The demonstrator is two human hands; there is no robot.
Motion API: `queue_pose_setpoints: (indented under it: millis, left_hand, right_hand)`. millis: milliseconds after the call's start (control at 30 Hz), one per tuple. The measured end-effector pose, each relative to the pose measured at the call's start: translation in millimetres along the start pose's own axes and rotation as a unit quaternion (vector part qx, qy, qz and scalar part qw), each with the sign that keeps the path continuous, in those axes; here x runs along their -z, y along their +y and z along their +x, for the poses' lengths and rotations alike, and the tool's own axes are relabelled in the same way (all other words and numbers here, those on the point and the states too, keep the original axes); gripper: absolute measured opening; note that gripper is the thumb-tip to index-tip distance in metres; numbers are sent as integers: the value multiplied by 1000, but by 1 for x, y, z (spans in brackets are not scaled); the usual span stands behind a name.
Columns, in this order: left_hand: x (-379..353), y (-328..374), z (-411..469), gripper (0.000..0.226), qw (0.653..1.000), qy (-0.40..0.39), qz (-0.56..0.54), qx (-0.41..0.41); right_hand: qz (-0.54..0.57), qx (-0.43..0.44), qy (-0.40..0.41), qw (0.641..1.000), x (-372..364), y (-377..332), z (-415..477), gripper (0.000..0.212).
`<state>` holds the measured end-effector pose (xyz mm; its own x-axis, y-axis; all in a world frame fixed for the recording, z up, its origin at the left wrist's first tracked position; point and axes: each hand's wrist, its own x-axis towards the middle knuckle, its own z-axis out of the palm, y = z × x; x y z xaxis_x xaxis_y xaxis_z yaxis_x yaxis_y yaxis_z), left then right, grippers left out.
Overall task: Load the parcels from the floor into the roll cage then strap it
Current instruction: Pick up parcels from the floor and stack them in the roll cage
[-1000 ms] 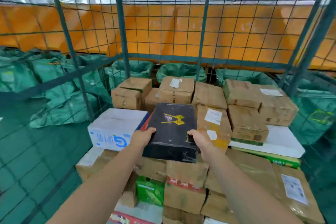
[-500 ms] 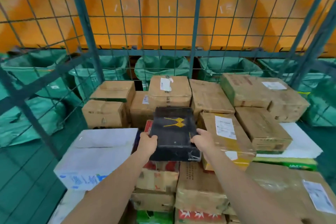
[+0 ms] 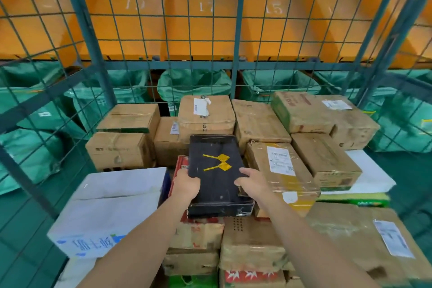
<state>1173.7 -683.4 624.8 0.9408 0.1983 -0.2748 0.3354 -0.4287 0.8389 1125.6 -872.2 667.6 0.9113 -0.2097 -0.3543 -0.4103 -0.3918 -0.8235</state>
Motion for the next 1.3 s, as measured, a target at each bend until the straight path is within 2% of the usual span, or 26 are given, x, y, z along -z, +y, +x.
queue_pose_setpoints:
  millis: [100, 167, 300, 400, 667, 800, 833, 933, 1033, 1167, 1300]
  left_hand:
    - [-5, 22, -24, 42, 997, 45, -8, -62]
    - [-16, 37, -42, 42, 992, 33, -25, -117]
    - [-50, 61, -75, 28, 985, -33, -93, -144]
    - [-84, 74, -102, 28, 977, -89, -119, -153]
    - [-175, 91, -211, 29, 946, -254, -63, -192]
    - [-213, 90, -276, 27, 921, -327, -18, -209]
    - [-223, 89, -296, 22, 916, -335, -11, -222]
    - [-246, 81, -370, 13, 894, -376, -6, -242]
    - [-267, 62, -447, 20, 865, -441, -1, -240]
    - [-291, 34, -552, 27, 805, -544, 22, -238]
    - [-312, 3, -654, 28, 741, -622, 60, -247]
  right_hand:
    - [51, 32, 65, 996, 10, 0, -16, 49]
    - [92, 44, 123, 987, 23, 5, -26, 40]
    - [155, 69, 236, 957, 54, 23, -53, 26]
    - [189, 51, 293, 936, 83, 48, -77, 31]
    - [233, -55, 366, 899, 160, 140, -176, 53]
    - [295, -68, 426, 852, 185, 184, -244, 34]
    - [298, -73, 442, 843, 190, 197, -261, 39]
    - [308, -99, 481, 815, 205, 237, -324, 51]
    - [318, -122, 523, 781, 217, 277, -399, 49]
    - [319, -160, 581, 732, 226, 333, -500, 51]
    - [330, -201, 643, 661, 221, 383, -602, 52]
